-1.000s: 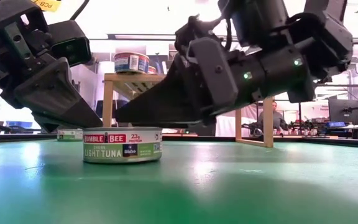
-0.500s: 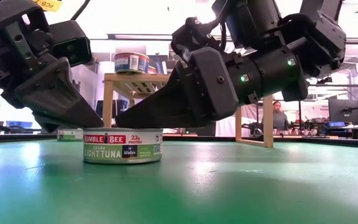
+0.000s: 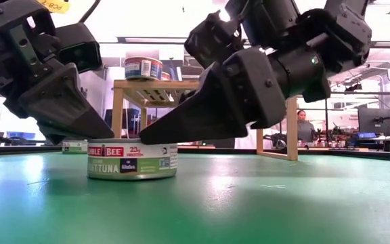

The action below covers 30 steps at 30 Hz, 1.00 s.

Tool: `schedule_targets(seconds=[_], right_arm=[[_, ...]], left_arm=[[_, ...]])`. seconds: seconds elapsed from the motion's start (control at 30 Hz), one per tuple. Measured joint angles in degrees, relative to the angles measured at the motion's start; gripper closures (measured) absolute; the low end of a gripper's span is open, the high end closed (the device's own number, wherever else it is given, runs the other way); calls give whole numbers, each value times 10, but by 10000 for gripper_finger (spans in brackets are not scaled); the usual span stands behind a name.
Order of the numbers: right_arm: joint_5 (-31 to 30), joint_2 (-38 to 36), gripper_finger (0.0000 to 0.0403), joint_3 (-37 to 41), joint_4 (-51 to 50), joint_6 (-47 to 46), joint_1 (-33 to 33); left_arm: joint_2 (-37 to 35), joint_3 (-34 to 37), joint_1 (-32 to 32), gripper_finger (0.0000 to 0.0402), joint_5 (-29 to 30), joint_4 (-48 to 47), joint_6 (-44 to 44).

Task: Stack canned seafood by type on shelf
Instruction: Put the center green tuna can on the shelf aligned with the other green tuna can

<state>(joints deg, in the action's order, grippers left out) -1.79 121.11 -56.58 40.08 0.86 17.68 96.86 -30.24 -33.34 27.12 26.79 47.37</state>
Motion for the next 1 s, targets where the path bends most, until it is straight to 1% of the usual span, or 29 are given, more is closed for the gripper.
schedule_targets(seconds=[0.23,0.33,0.53,0.6,0.73,0.87,0.97,1.0], right_arm=[[1,-26,9,1,-54,-15,0],[-6,-26,9,0,-54,-36,0],[-24,-26,9,0,-51,-49,0],[-27,-37,9,0,-72,-44,0],[-87,-78,9,2,-138,-46,5],[-155,-113,9,7,-156,-23,26],[-160,-100,9,30,-151,-52,34],[-160,-94,9,39,-135,-64,34]], left_arm=[[0,0,0,401,2,0,0],[0,0,0,401,2,0,0],[0,0,0,401,2,0,1],[0,0,0,401,3,0,0],[0,0,0,401,3,-3,4],[0,0,0,401,3,-3,4],[0,0,0,401,2,-3,4],[0,0,0,401,2,-3,4]])
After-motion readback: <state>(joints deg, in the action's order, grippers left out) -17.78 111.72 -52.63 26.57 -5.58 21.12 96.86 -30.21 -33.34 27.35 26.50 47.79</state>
